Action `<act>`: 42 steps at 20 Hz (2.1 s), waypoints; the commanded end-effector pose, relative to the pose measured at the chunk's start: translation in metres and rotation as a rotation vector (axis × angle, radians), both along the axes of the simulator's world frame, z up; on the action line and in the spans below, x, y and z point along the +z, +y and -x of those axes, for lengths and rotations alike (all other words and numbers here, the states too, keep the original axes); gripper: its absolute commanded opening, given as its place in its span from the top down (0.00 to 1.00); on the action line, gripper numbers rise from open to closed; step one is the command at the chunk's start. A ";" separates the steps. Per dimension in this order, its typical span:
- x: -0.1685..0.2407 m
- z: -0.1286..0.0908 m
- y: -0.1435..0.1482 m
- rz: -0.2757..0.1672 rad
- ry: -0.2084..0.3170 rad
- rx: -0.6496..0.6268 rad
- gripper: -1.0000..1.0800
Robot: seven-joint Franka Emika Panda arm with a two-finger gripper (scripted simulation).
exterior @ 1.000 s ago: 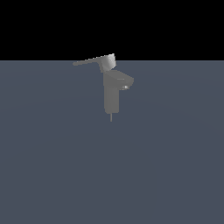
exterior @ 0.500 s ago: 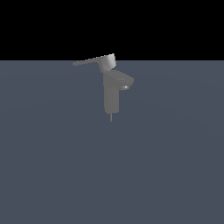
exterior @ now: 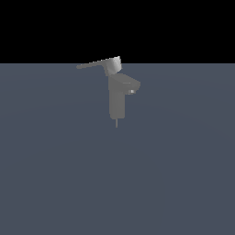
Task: Turn on the faucet by rotating a designated handle.
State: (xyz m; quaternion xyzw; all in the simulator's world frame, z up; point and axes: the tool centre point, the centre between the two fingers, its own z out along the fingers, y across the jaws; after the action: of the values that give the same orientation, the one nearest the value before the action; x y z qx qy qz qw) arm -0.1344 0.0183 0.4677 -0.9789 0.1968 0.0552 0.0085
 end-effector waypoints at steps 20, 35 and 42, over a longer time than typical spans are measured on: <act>-0.071 -0.149 0.051 0.073 0.070 -0.495 1.00; -0.161 -0.227 0.099 0.170 0.085 -0.813 1.00; -0.192 -0.243 0.114 0.202 0.082 -0.899 1.00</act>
State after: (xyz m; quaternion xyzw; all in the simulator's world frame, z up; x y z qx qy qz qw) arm 0.1061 0.1293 0.2832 -0.7945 0.5998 0.0657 -0.0683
